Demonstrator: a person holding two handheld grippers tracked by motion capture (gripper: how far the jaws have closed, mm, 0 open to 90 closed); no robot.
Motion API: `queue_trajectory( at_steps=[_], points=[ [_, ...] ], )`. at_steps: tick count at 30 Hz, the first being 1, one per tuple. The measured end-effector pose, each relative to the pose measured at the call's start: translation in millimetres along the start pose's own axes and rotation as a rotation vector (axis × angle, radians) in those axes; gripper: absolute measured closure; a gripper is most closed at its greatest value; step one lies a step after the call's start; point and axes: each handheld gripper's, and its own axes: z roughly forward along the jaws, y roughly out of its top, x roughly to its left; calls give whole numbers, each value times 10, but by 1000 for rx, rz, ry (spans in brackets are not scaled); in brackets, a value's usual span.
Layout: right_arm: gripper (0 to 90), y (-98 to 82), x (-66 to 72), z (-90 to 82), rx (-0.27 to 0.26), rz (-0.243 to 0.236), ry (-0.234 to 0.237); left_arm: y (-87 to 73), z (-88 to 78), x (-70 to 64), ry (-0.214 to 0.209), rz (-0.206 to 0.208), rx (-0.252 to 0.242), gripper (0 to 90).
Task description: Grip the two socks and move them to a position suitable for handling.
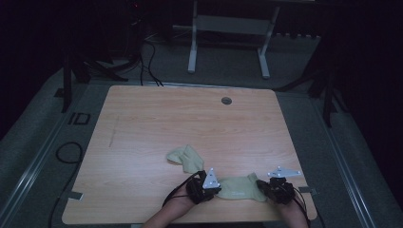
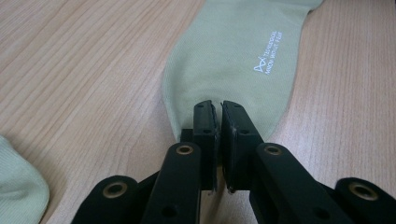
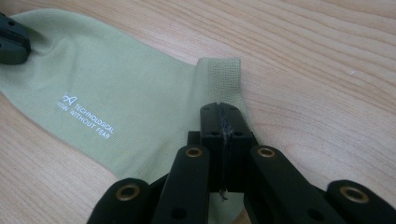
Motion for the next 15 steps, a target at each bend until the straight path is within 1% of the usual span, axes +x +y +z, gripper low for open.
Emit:
queue_trajectory(
  at_steps=[2,5,7,10,11,13,15],
  points=[
    [892,-15,5,-4,-8,2,-6,3,4,19,-6,-12,-1,839],
    [892,-29,21,-11,-10,0,-17,12,11,21,-2,-10,1,837],
    [892,-32,17,-16,-8,1,-14,17,13,20,1,-7,4,833],
    [890,-27,4,-17,-3,15,-5,15,15,18,2,-14,1,830],
    [879,-21,5,-17,1,11,-4,16,15,14,5,-12,2,830],
    [862,-14,5,-18,5,15,2,22,14,8,2,-18,0,803],
    [846,-10,9,-21,6,13,4,30,12,9,-1,-19,2,726]
  ],
)
